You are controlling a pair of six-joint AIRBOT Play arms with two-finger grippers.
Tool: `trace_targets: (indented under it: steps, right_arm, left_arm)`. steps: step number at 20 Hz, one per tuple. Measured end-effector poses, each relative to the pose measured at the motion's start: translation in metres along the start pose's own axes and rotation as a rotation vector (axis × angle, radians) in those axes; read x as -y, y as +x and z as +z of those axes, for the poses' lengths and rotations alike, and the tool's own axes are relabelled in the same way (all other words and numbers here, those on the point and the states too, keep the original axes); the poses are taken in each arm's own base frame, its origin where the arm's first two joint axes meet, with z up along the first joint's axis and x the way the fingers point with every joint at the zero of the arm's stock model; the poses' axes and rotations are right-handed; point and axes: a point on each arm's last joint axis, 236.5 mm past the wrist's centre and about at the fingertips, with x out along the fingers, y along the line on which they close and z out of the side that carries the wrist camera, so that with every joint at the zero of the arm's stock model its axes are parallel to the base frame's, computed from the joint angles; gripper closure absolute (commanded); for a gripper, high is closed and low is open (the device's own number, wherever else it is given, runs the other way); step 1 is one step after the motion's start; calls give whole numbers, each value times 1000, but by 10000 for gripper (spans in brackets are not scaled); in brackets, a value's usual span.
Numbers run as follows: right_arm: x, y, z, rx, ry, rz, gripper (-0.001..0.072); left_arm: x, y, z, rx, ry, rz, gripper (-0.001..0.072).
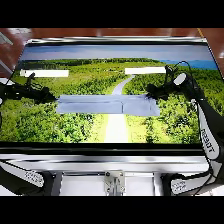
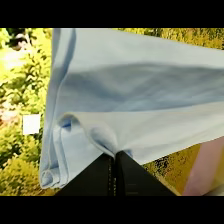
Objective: Fold the shirts.
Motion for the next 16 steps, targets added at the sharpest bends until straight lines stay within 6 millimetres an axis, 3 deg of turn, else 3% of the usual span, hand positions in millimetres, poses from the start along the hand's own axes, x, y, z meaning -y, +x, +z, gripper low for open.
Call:
trace_targets:
  steps: [1,2,3,4,5,8,11,14,16]
  right_arm:
    - [4,7,0,-7,7,-4,619]
    - [7,14,-1,-19,13,-7,618]
    - [10,18,-1,-26,17,-10,486]
    - [12,21,-1,-27,19,-12,165]
    - [14,22,1,-25,12,-13,74]
    - [20,5,6,-14,-34,-17,47]
    - [46,-23,7,-27,-37,-52,45]
    - [74,-37,-8,-104,12,-53,44]
    - [81,-34,-18,-155,52,-17,43]
  left_arm:
    - [-3,8,-1,-14,-14,-2,658]
    - [-7,14,-2,-27,-27,-2,511]
    - [-10,18,-3,-36,-38,0,317]
    - [-14,19,-3,-43,-51,8,205]
    - [-19,19,-3,-46,-64,19,141]
    - [-29,4,4,-37,-103,44,144]
    - [-31,-24,17,-6,-135,52,159]
    - [-21,-48,23,12,-128,54,173]
    - [-13,-60,24,21,-113,55,174]
